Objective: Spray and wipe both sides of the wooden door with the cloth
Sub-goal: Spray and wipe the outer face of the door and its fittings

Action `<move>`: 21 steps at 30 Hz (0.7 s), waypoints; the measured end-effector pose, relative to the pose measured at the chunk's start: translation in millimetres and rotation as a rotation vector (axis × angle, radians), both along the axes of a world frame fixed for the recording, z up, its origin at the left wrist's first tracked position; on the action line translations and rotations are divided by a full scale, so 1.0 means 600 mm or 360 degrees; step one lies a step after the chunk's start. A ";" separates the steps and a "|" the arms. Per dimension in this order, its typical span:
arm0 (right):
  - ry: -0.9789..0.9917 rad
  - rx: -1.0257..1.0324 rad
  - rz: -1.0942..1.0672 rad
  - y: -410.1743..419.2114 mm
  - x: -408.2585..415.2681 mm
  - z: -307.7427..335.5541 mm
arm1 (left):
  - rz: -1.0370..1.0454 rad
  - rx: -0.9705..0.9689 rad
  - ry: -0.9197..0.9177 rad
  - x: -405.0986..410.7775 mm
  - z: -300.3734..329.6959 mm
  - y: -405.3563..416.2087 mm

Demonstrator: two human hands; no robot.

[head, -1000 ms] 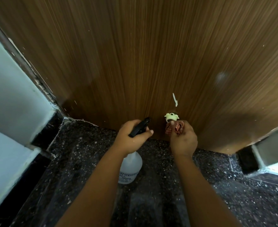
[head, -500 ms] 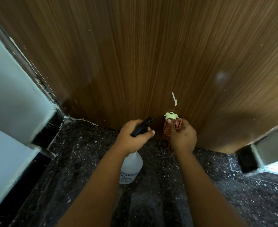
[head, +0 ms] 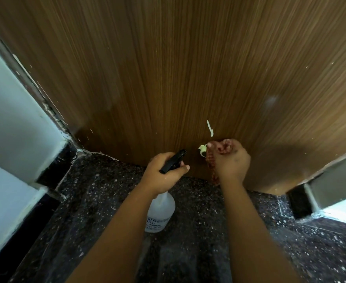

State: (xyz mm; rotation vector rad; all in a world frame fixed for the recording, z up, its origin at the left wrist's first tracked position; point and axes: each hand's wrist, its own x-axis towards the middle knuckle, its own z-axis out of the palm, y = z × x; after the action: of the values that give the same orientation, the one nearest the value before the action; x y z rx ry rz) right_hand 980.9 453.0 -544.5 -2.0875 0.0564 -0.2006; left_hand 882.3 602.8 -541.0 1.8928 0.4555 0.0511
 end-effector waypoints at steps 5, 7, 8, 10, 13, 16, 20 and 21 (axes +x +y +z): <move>-0.0269 -0.0542 0.0137 0.030 0.004 -0.040 | 0.0014 0.0014 0.0022 -0.002 0.002 -0.004; -0.0162 -0.0246 -0.0032 0.025 0.003 -0.035 | 0.0018 0.0005 0.0013 -0.004 0.004 -0.003; -0.0051 -0.0046 -0.0194 0.016 0.003 -0.034 | 0.0011 0.0001 0.0000 -0.004 0.005 -0.002; 0.0250 0.0406 -0.0402 -0.013 0.005 -0.048 | -0.0003 0.0003 -0.0016 -0.007 0.006 0.002; 0.0372 0.0554 -0.0250 -0.056 0.005 -0.090 | -0.0003 -0.0004 -0.0009 -0.009 0.004 0.007; 0.0396 0.0729 -0.0093 -0.073 0.005 -0.092 | -0.0001 -0.0022 -0.0018 -0.007 0.002 0.011; 0.0134 0.0529 0.0167 -0.055 0.012 -0.076 | 0.0024 -0.0044 -0.0024 -0.001 -0.003 0.014; -0.0045 0.0372 0.0247 -0.048 0.012 -0.073 | 0.0029 -0.0052 -0.0020 0.001 -0.004 0.014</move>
State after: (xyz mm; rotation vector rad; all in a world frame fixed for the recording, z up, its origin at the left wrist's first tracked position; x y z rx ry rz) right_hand 988.1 424.2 -588.1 -1.8464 -0.0951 -0.1227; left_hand 882.7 611.1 -543.2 1.8557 0.4627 0.0670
